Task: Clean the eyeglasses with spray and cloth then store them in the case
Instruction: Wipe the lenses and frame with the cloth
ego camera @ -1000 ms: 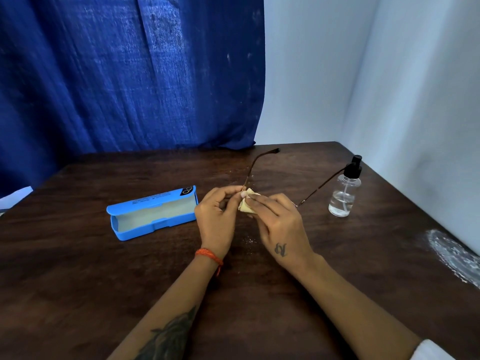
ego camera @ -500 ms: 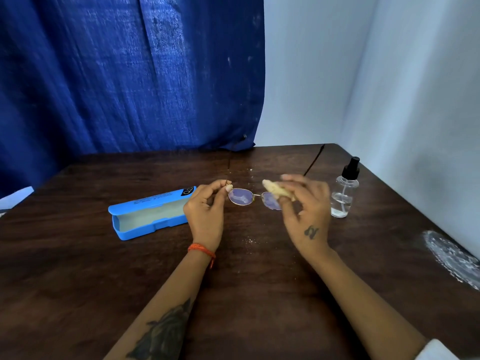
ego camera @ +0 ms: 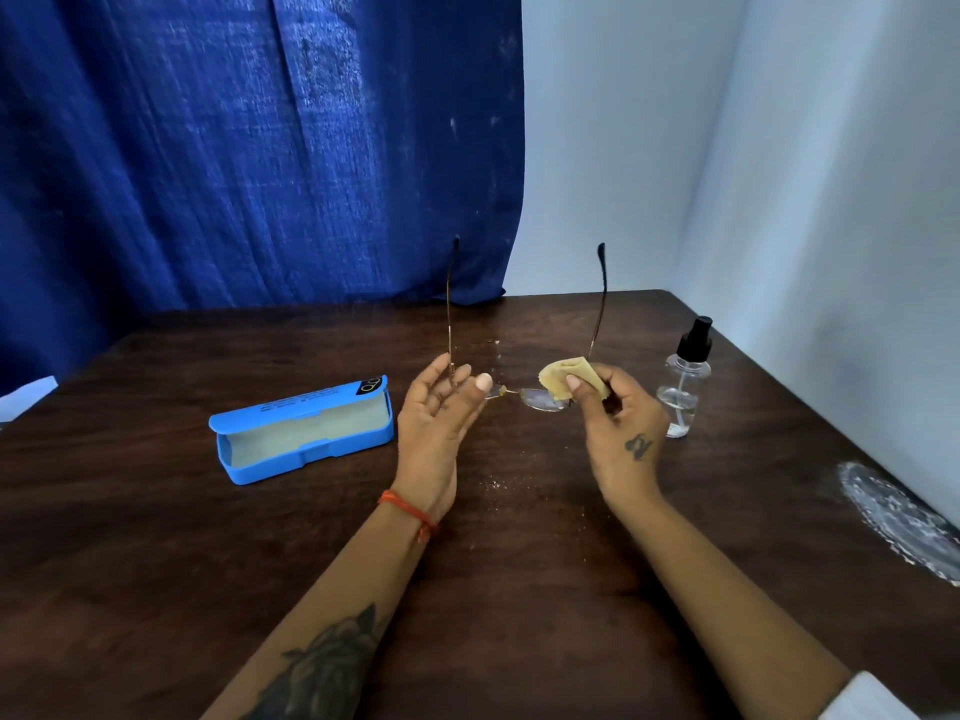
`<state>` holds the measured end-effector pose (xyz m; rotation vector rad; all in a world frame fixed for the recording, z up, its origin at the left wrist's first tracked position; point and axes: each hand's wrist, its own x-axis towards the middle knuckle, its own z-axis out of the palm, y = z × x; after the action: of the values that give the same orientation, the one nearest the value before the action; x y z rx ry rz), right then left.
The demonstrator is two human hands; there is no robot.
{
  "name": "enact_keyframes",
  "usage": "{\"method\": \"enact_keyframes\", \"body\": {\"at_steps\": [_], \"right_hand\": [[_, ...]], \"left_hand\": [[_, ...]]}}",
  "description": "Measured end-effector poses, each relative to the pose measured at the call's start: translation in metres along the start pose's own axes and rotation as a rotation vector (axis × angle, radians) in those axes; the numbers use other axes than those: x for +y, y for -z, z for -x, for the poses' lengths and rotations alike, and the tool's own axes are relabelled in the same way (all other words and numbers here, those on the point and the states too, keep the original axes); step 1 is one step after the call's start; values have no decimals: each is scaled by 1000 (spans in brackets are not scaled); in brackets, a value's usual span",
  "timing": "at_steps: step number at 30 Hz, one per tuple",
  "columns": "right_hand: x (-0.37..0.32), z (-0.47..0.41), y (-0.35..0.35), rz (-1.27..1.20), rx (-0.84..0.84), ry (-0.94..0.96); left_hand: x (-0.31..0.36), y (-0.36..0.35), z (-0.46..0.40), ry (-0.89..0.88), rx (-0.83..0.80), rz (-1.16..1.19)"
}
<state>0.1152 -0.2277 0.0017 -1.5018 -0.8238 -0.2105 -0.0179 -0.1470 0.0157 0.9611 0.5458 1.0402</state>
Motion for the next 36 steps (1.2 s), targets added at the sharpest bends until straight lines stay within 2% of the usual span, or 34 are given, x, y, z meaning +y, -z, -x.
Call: {"method": "enact_keyframes", "body": {"at_steps": [3, 7, 14, 20, 26, 29, 33, 36], "right_hand": [[1, 0, -2, -17, -12, -5], [1, 3, -5, -40, -74, 36], [-4, 6, -3, -5, -118, 154], [-6, 8, 2, 165, 42, 354], [-5, 14, -5, 206, -166, 502], [-6, 15, -5, 164, -258, 507], [-9, 13, -1, 145, -305, 489], [-8, 11, 2, 224, -283, 512]], "left_hand": [[-4, -4, 0, 124, 2, 132], [-8, -5, 1, 168, -62, 140], [-11, -6, 2, 118, -24, 125], [-12, -5, 0, 27, -3, 90], [-14, -3, 1, -75, -34, -16], [-14, -1, 0, -103, -34, -40], [-14, 0, -2, -130, -25, -71], [-14, 0, -4, -152, -35, -94]]}}
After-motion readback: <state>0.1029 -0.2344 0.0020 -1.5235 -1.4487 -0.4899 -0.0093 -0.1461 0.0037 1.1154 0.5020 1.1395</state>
